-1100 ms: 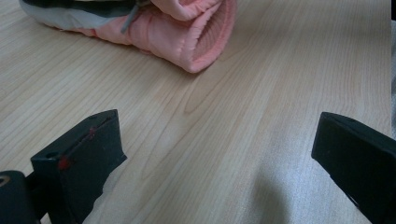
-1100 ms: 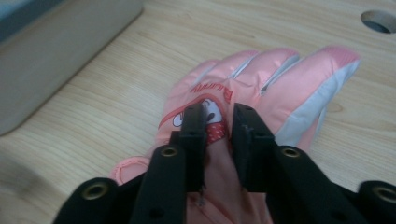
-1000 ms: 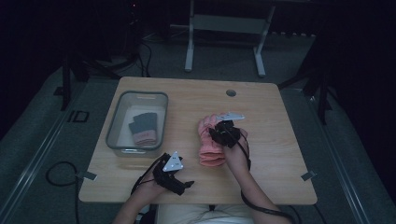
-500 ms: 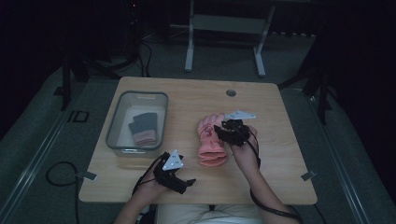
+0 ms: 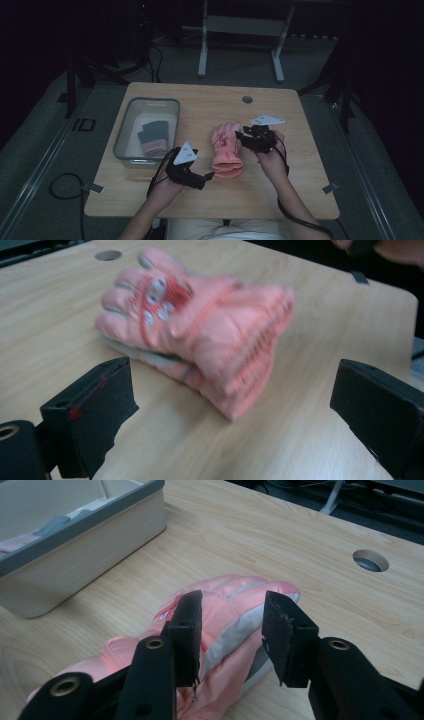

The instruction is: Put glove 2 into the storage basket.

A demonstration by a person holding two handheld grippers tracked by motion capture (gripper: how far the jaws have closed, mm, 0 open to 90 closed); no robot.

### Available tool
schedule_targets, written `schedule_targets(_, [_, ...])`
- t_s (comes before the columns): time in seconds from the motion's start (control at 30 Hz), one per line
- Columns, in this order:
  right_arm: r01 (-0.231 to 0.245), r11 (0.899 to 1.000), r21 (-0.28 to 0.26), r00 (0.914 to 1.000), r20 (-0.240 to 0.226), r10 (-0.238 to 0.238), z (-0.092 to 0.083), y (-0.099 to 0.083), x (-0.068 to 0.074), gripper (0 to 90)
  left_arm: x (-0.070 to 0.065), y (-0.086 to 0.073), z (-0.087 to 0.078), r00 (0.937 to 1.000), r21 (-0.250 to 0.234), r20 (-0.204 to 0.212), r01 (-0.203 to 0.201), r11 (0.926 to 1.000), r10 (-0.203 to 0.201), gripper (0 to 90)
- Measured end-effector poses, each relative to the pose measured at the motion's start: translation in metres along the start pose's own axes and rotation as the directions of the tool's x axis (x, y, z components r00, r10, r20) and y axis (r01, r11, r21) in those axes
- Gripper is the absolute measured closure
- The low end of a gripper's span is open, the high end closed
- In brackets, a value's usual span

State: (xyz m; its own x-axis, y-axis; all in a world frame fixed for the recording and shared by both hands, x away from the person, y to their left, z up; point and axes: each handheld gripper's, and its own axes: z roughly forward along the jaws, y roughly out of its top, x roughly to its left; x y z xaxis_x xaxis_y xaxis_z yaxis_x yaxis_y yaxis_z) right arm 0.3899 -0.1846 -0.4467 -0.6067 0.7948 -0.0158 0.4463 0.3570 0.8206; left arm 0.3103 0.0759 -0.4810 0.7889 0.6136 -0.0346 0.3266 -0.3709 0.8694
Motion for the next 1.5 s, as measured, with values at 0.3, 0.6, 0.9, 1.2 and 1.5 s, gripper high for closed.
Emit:
schedule_targets(0.3, [-0.008, 1.000, 0.019, 0.9997, -0.023, 0.009, 0.010, 0.005, -0.002, 61.2, 0.019, 0.043, 0.021, 0.9901, 0.051, -0.139, 0.029, 0.9983, -0.022, 16.1])
schedule_targets(0.6, [-0.055, 0.994, 0.089, 0.9977, -0.034, 0.058, 0.038, -0.005, -0.001, 45.4, 0.057, 0.042, 0.061, 0.9709, 0.128, -0.164, 0.196, 0.9722, -0.174, 28.3])
schedule_targets(0.9, [-0.104, 0.959, 0.262, 0.9872, -0.089, 0.132, 0.055, -0.039, -0.024, 36.6, 0.068, 0.018, 0.101, 0.9488, 0.236, -0.091, 0.316, 0.9191, -0.302, 25.0])
schedule_targets(1.2, [-0.103, 0.954, 0.282, 0.9808, -0.131, 0.144, 0.061, -0.048, -0.024, 51.3, 0.080, 0.002, 0.125, 0.8779, 0.265, -0.006, 0.463, 0.8458, -0.479, 33.9])
schedule_targets(1.5, [-0.110, 0.961, 0.255, 0.9807, -0.129, 0.147, 0.061, -0.050, -0.020, 62.3, 0.078, 0.003, 0.130, 0.8504, 0.282, 0.053, 0.490, 0.8247, -0.523, 67.5])
